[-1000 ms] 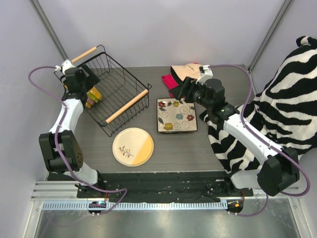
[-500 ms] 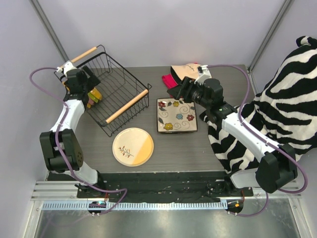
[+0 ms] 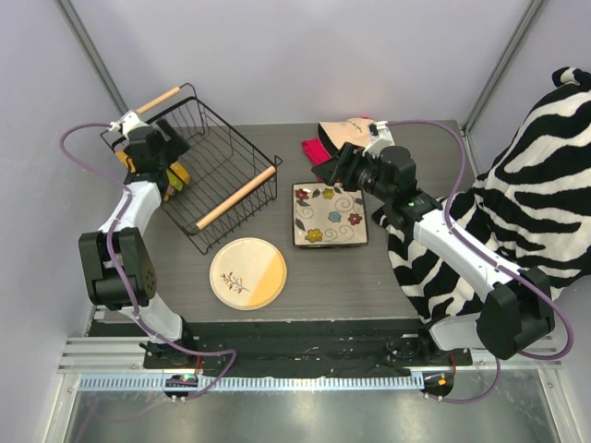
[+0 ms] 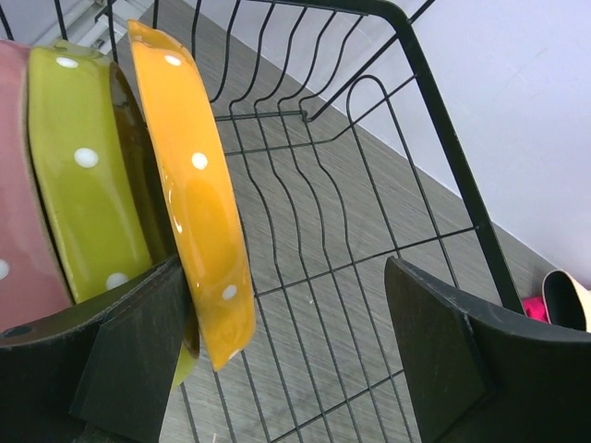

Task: Unload the plates from the dish rack
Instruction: Unload the plate from the dish rack.

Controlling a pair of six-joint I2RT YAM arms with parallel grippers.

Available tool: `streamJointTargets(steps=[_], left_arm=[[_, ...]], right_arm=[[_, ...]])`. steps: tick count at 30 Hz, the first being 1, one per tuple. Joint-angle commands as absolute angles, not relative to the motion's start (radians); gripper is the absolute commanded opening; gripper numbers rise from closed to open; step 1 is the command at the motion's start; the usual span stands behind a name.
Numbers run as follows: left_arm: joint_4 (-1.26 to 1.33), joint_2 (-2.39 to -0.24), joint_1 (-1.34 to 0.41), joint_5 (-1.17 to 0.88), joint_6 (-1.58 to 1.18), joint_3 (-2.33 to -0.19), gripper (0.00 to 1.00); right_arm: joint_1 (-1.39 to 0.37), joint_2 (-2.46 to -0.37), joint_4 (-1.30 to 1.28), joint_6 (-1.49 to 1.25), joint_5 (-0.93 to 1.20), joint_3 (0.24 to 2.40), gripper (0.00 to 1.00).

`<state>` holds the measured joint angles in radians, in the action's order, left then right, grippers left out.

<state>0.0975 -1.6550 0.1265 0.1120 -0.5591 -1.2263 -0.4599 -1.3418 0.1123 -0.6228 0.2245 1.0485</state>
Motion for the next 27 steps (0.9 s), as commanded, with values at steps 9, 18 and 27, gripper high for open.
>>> streamJointTargets(steps=[9,18,27], left_arm=[[0.123,-1.77,0.147,0.173,-0.594,-1.264,0.79],[0.098,-1.802,0.15,0.23,-0.586,-1.285,0.54],[0.14,-1.775,0.152,0.173,-0.572,-1.278,0.18]], right_arm=[[-0.454,-1.348,0.169,-0.607,0.229,1.057,0.76],[-0.454,-1.361,0.164,-0.603,0.227,1.063,0.76],[-0.454,-1.364,0.16,-0.597,0.229,1.065,0.76]])
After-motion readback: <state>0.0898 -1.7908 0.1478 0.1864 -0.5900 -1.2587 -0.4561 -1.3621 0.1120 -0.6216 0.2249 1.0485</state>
